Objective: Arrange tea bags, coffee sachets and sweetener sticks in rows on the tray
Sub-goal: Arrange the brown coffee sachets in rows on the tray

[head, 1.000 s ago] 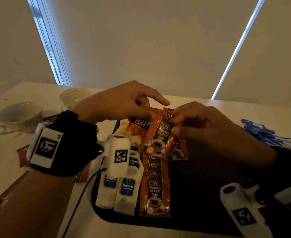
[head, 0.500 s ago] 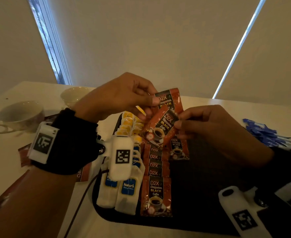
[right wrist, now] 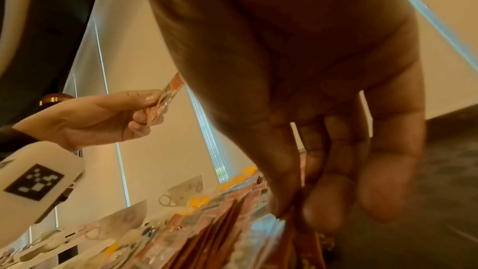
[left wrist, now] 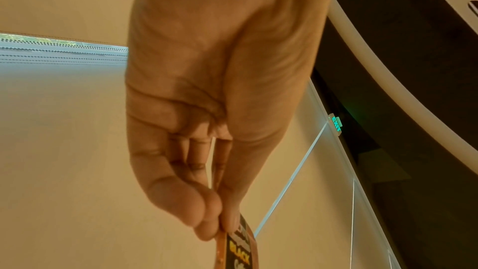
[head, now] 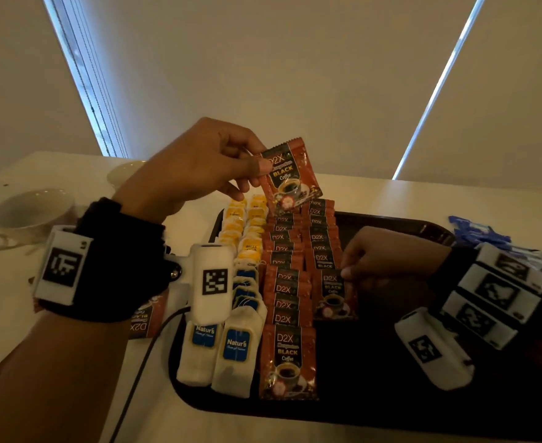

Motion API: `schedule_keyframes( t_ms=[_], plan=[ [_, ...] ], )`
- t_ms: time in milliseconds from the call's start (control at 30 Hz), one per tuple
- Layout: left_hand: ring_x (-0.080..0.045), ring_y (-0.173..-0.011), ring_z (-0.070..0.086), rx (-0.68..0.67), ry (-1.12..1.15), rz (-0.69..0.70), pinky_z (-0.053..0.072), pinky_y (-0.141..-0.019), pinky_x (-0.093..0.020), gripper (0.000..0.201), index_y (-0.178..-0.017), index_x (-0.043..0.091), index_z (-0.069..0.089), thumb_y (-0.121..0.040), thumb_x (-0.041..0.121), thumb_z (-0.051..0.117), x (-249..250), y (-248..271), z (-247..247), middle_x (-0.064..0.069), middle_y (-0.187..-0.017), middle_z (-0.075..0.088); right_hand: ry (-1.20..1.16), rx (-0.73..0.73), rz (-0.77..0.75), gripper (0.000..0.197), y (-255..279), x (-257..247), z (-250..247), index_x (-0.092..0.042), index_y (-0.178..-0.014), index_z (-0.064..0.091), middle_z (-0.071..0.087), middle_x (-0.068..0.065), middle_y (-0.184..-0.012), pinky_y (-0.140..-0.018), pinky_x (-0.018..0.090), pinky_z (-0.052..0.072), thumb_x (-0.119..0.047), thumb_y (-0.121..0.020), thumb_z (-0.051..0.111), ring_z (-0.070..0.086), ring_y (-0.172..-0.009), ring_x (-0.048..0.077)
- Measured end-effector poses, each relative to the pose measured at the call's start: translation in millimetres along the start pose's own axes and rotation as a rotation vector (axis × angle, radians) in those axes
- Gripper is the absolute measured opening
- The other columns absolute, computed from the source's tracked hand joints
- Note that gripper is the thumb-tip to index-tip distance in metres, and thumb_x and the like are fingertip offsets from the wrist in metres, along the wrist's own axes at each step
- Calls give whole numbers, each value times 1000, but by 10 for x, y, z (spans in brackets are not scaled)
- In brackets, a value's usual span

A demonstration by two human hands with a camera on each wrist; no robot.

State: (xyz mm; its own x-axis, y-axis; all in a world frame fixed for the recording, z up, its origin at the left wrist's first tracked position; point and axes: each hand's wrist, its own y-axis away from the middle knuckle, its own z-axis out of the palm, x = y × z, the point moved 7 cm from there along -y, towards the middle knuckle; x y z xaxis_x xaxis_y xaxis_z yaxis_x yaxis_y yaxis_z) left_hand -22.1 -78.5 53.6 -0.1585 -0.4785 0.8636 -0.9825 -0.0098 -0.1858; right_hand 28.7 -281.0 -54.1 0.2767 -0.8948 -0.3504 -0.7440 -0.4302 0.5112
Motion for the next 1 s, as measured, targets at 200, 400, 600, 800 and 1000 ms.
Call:
schedule_keyframes(
  t_ms=[200,400,600,800,1000],
  plan=[
    [-4,-56,59,1,-5,1,52,-52,-16,11,-92,10,68,-86,17,64,-12,-17,-22,-4,-72,67,-62,78,-7,4,-96,-38,-77,-13,-88,60,63,-2,-80,-56,16,46,-16,-91,58,59,-67,5],
    [-5,-57,60,-25,-19,4,50,-52,-15,7,-90,13,68,-86,18,64,-10,-23,0,-3,-71,68,-64,207,-51,17,-44,-86,-175,-16,-90,52,58,-5,-80,-54,15,44,-18,-83,68,57,-66,4],
    [-5,-58,60,-51,-38,-2,51,-52,-16,7,-89,14,67,-86,19,64,-17,-24,27,-3,-72,68,197,105,-180,35,140,-322,35,-21,-97,47,41,-15,-87,-61,11,33,-29,-76,74,43,-77,2],
    [-4,-57,60,-79,-65,2,49,-51,-15,9,-90,12,68,-85,19,64,-16,-10,66,-4,-73,68,242,51,-180,35,55,-354,152,-20,-102,47,35,-17,-85,-61,8,31,-27,-79,72,40,-77,2],
    [-4,-57,60,-96,-79,0,49,-51,-15,8,-90,14,68,-85,20,64,-37,-18,75,-2,-72,68,205,60,-210,29,44,-355,126,-21,-96,49,37,-17,-84,-61,10,30,-25,-79,72,37,-73,-2]
  ],
)
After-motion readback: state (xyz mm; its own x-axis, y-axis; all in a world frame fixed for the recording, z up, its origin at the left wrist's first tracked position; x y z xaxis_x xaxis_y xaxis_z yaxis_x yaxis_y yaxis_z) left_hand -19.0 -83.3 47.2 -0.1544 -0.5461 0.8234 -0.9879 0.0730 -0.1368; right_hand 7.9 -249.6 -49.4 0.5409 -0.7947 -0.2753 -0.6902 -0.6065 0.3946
